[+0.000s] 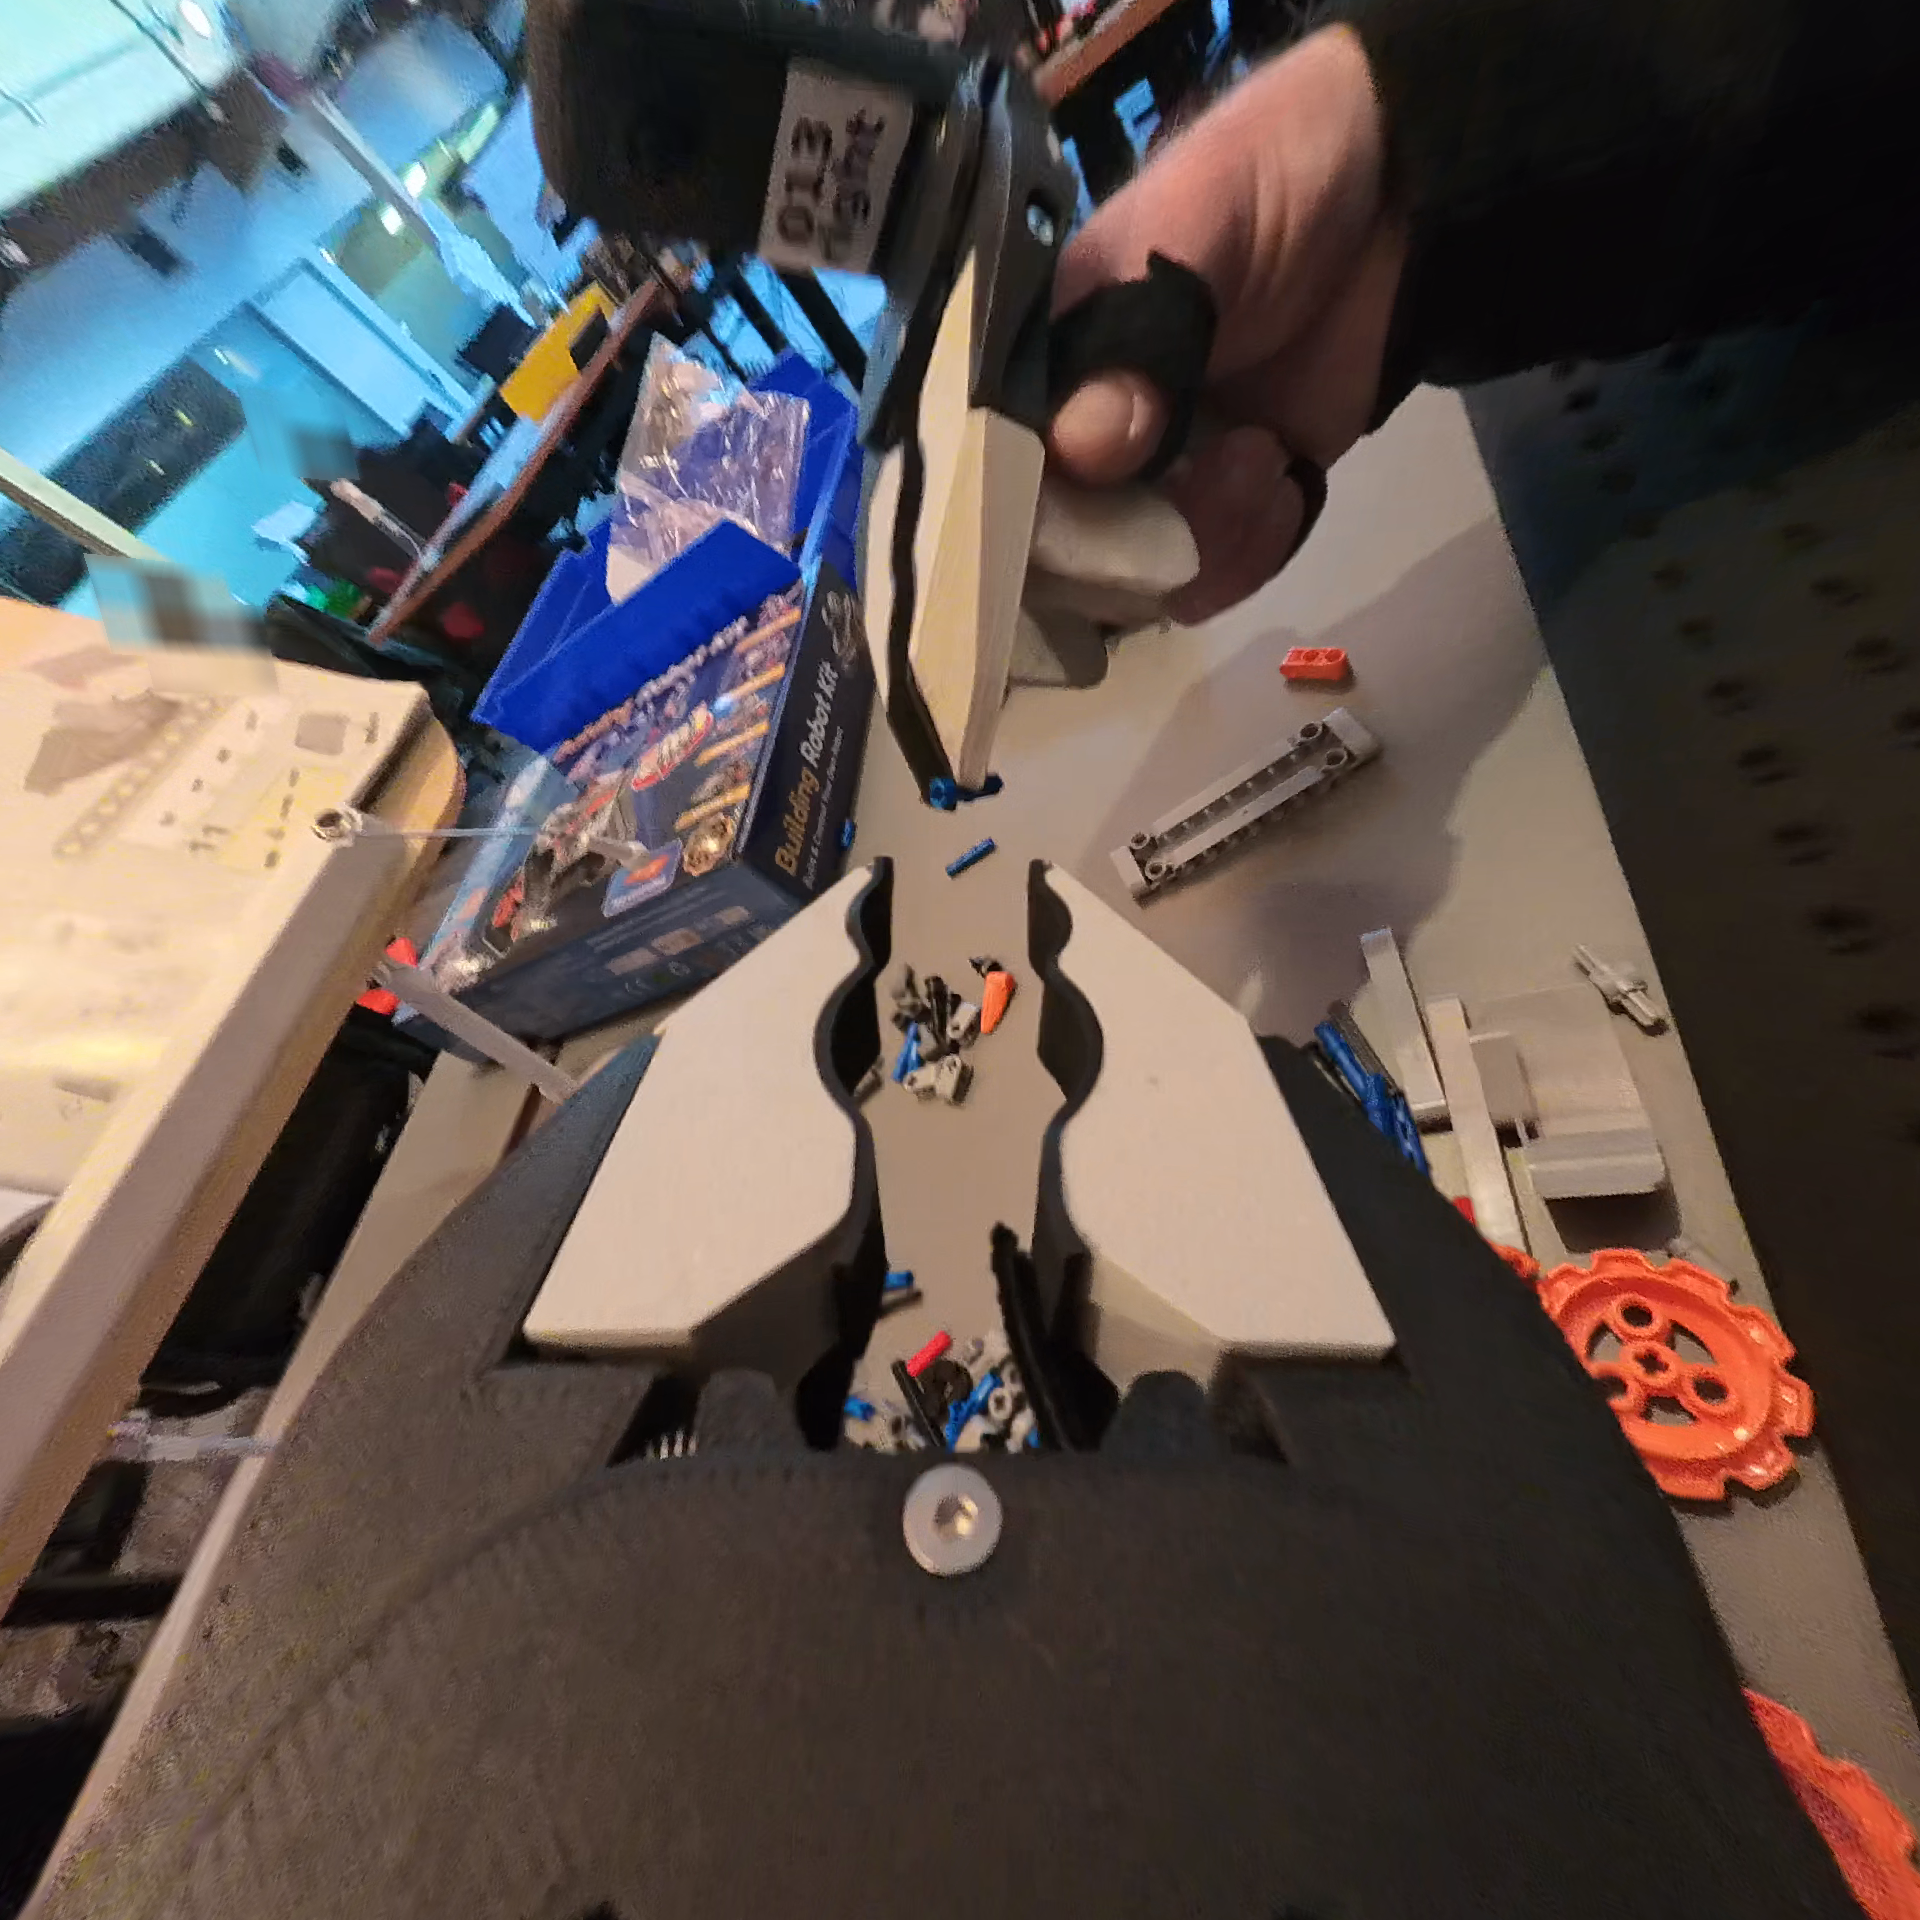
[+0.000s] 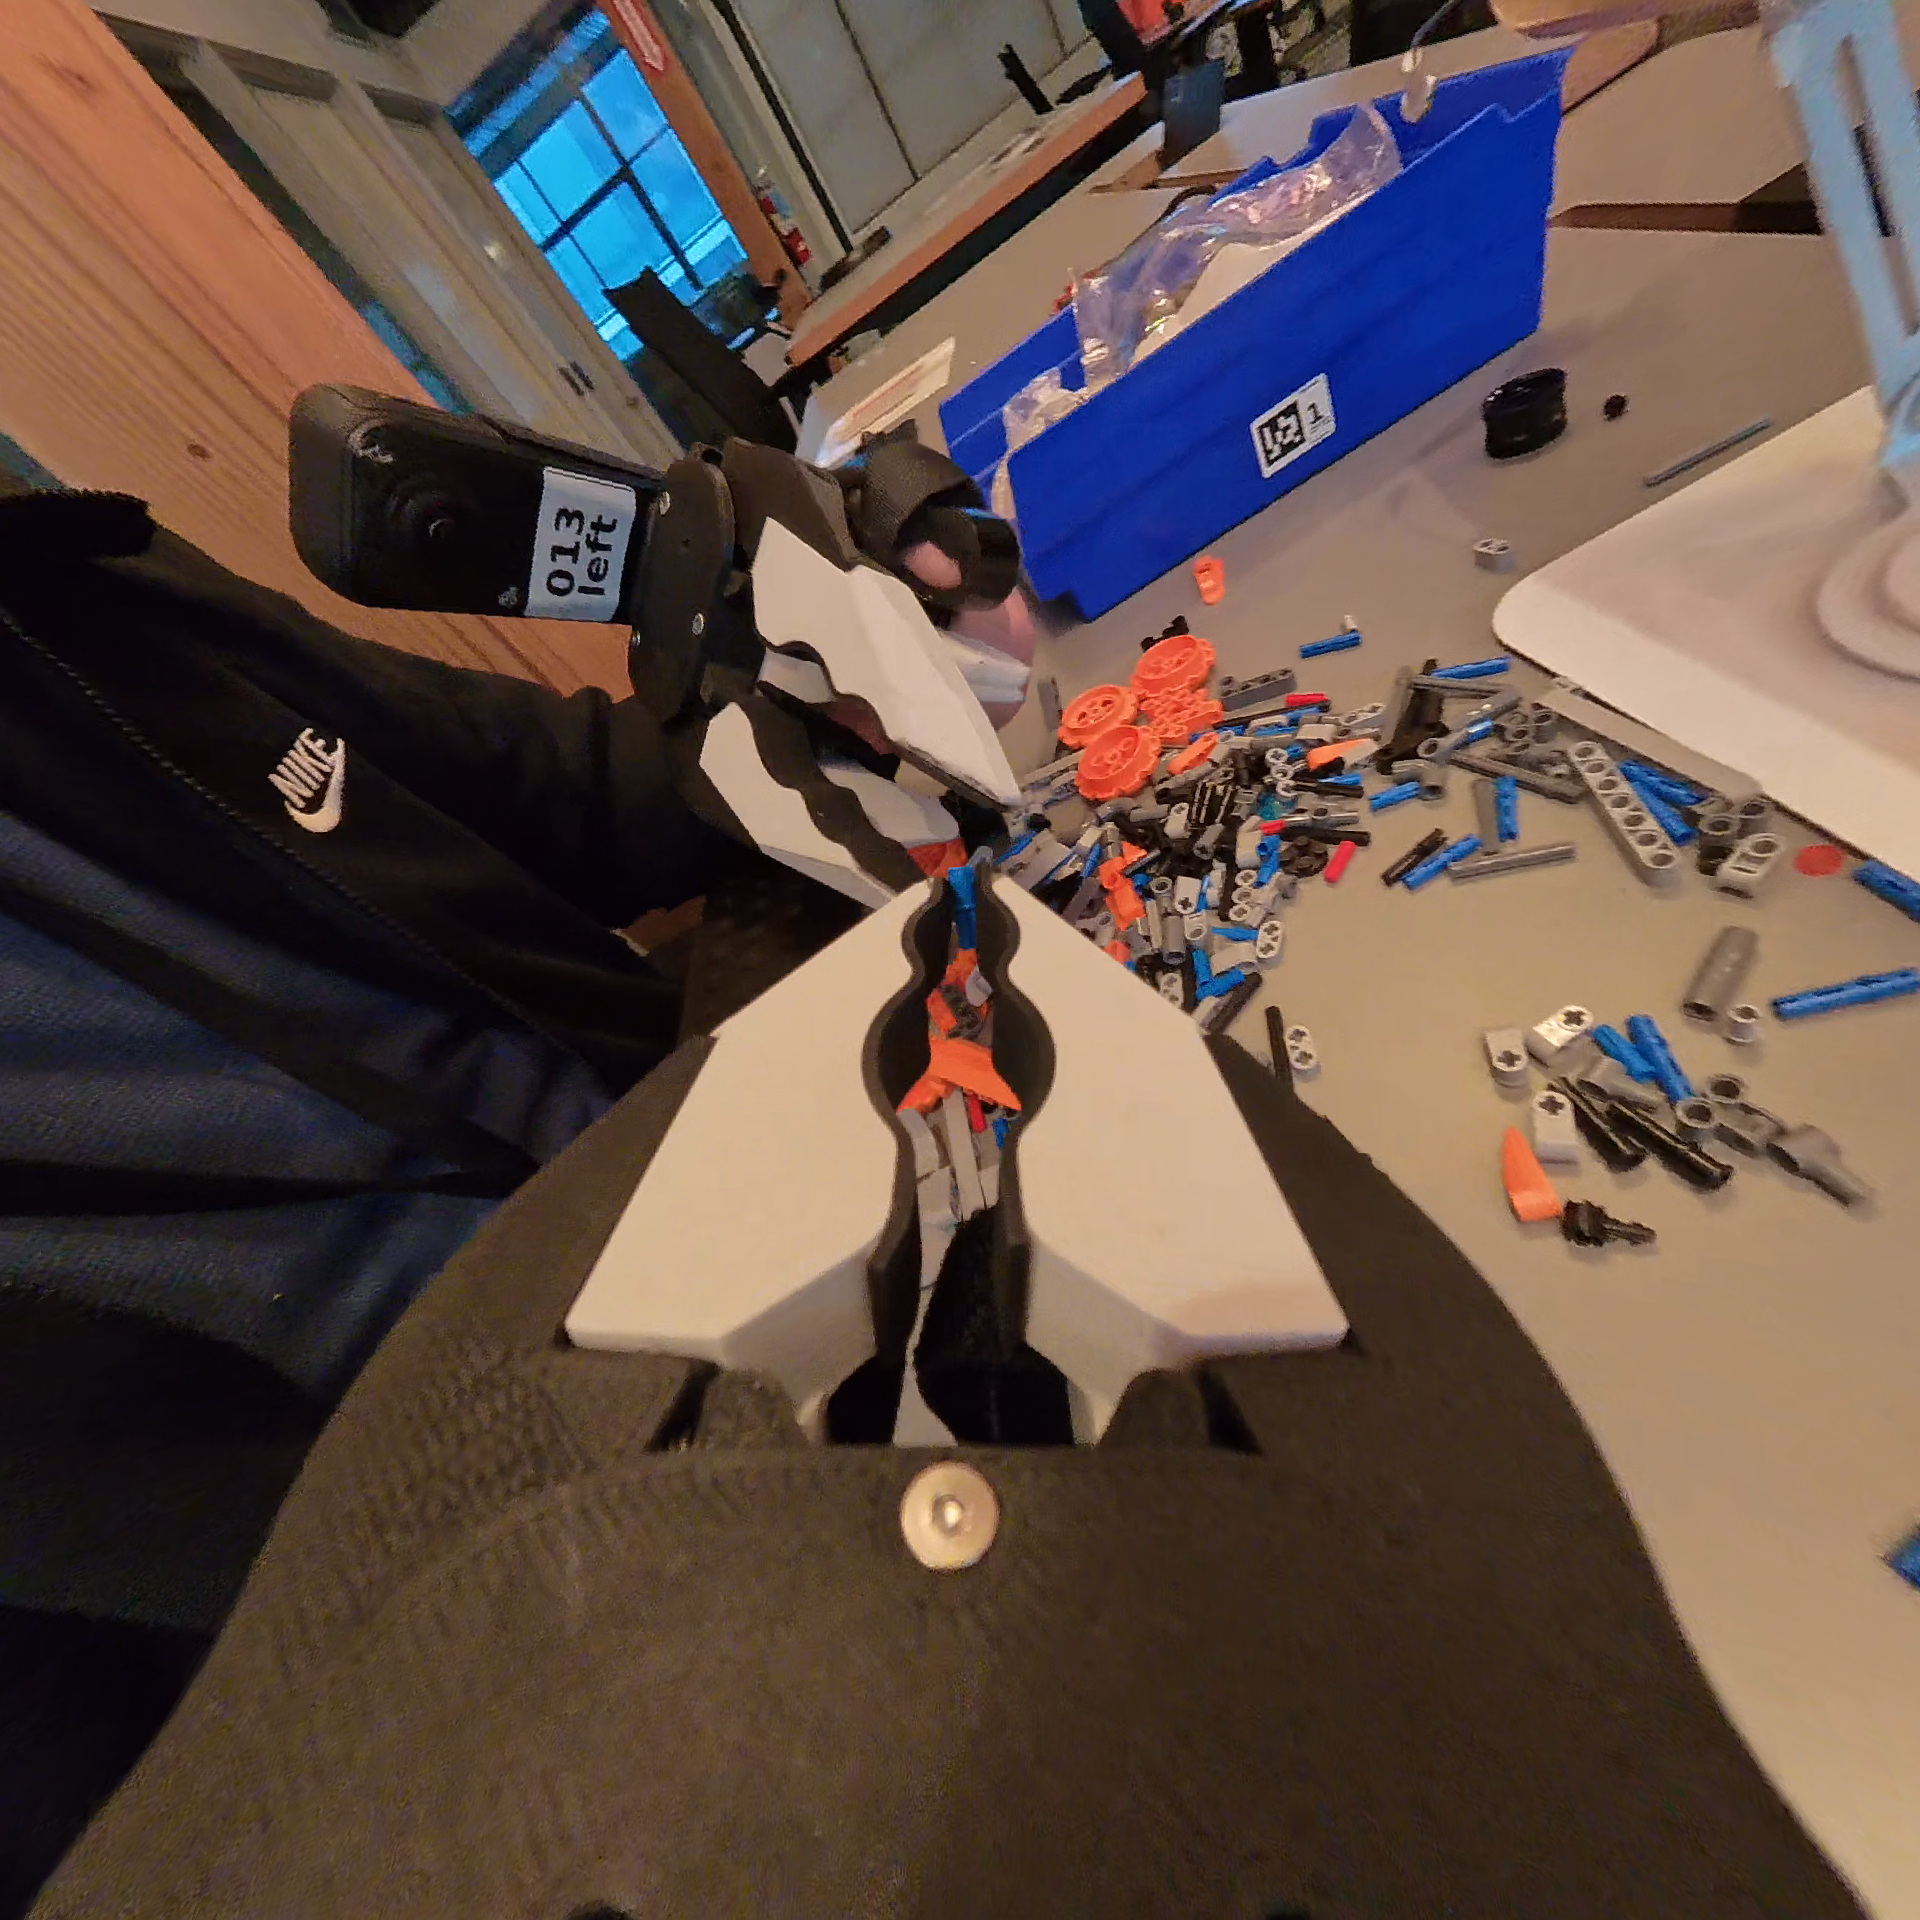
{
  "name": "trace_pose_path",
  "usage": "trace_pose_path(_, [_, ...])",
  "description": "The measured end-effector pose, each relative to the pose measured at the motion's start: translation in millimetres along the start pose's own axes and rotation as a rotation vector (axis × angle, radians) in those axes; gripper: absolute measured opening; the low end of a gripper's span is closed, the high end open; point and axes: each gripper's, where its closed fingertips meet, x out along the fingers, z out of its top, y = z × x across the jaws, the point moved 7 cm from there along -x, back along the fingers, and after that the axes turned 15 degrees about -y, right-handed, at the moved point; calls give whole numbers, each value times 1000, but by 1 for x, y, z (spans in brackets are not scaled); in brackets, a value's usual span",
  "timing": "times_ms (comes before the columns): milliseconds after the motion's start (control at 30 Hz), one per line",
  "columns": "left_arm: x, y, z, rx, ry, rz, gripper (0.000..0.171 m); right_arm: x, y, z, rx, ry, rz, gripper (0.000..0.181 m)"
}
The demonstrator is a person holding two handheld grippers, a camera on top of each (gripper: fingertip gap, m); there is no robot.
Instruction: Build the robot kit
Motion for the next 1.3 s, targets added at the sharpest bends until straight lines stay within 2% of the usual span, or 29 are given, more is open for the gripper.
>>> trace_pose_path(100, [1,0,6,35,-39,15,21,4,-2,-5,13,18,17,3])
trace_pose_path(267, [6,-9,2,107,-18,10,11,9,-2,-10,29,27,38,3])
trace_pose_path(500, [6,-10,2,149,-20,45,10,9,-3,-9,43,4,40,3])
trace_pose_path(1167, [2,-2,7,126,-83,150,4,13,-4,-1,88,-133,60,3])
trace_pose_path(1300, [0,-3,7,111,-99,112,5,12,-4,-2,98,-125,70,3])
